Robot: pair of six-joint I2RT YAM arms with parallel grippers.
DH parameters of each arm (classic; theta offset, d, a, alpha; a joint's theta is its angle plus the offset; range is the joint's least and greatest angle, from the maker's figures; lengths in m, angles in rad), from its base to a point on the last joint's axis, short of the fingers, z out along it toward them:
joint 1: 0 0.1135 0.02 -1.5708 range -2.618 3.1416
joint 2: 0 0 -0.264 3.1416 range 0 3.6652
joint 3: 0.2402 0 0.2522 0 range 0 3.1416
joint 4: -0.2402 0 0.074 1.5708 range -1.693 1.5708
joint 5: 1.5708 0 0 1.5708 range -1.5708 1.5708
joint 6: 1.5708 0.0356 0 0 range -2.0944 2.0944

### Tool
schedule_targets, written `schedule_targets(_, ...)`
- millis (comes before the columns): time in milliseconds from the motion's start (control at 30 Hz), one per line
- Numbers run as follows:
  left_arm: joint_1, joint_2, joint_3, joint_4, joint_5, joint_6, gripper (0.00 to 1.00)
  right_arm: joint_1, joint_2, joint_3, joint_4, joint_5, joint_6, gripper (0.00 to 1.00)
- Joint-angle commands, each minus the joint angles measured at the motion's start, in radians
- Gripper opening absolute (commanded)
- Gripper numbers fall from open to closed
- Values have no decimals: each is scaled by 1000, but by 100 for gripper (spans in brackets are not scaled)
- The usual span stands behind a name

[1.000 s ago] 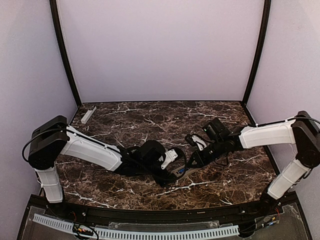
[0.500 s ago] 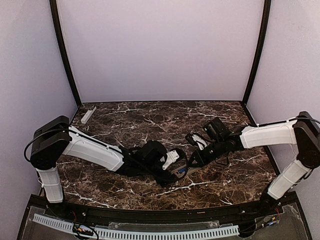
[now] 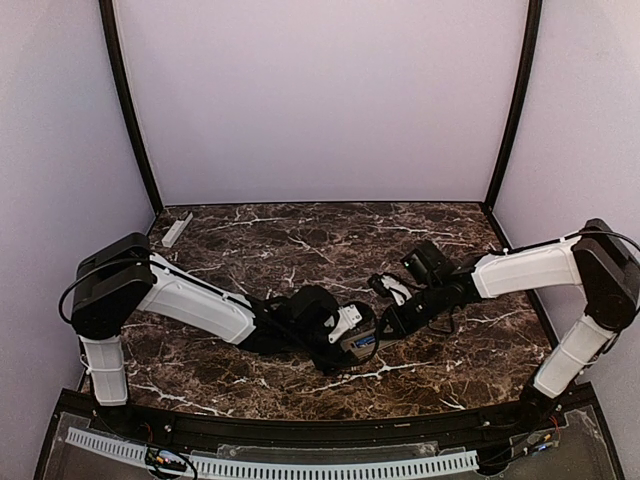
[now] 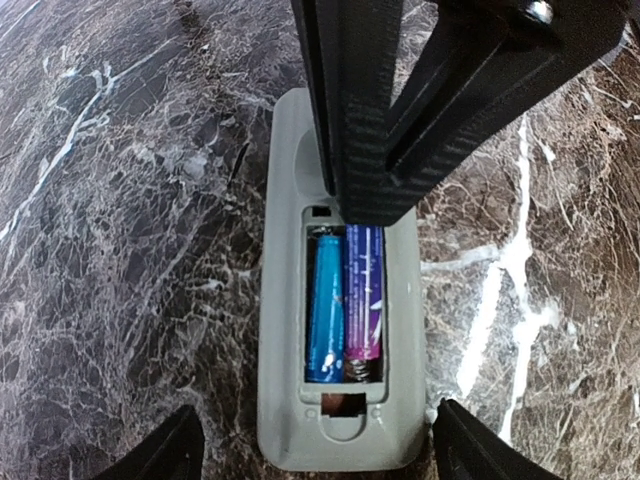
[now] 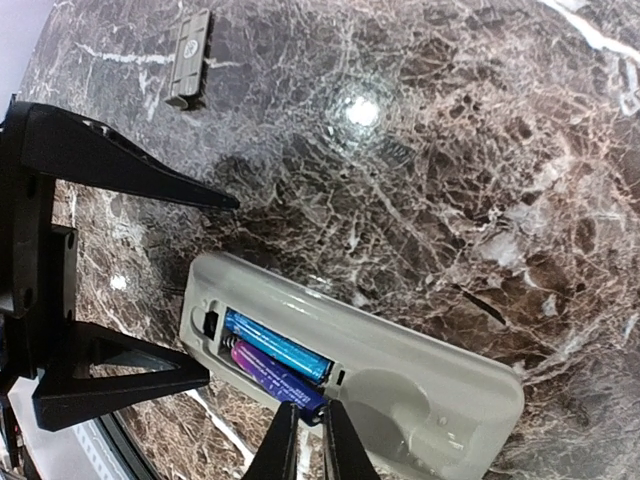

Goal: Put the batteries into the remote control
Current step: Load the battery into the battery compartment.

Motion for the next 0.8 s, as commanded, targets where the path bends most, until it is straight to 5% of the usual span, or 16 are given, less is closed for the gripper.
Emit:
schedule_targets(0, -5, 10, 14, 0, 12, 7, 78, 18, 29, 5, 6, -4, -19, 9)
schedule_targets(767, -5, 35, -13, 59, 61, -12, 52, 52, 67, 29, -15, -1, -31, 1)
